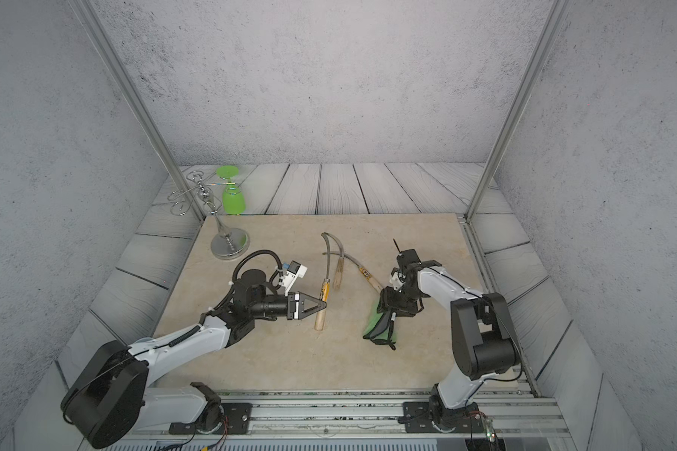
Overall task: Wipe small sickles with rags
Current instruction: Place the rag at the center of the board.
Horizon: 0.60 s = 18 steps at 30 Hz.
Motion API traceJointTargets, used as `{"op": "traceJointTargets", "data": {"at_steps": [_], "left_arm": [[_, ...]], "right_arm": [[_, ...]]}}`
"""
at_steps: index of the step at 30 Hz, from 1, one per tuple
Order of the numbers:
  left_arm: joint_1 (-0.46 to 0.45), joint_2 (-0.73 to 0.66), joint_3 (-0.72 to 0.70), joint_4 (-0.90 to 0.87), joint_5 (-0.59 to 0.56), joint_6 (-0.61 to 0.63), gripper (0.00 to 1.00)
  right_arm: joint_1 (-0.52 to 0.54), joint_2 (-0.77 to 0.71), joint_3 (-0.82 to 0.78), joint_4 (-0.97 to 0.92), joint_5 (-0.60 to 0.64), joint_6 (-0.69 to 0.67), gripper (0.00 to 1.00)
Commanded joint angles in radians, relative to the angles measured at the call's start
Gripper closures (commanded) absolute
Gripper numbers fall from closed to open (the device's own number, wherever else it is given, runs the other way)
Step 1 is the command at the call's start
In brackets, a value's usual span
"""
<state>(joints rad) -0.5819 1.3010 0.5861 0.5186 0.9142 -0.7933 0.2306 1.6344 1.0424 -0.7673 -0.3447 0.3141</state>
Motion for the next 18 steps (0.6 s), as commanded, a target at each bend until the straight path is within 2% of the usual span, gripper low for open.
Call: {"op": "traceJointTargets", "data": {"at_steps": [1,7,12,18], "left_arm": [[0.002,0.023,0.026,0.073,0.032,-0.015,1.00],[-0.009,0.067,0.040,0.129,0.050,-0.046,1.00],[-0.036,0.094,0.061,0.124,0.042,-0.036,1.00],[-0.068,0.134,0.094,0.141,0.036,-0.040,1.00]], "right_arm": [[0.004,-0.077,0.046,-0.064,0.117,0.002,0.28],[0.004,-0.246,0.074,-0.140,0.126,0.005,0.25],[0.023,-0.399,0.088,-0.127,-0.024,0.013,0.25],[0.102,-0.430,0.127,-0.040,-0.203,0.047,0.26]]}}
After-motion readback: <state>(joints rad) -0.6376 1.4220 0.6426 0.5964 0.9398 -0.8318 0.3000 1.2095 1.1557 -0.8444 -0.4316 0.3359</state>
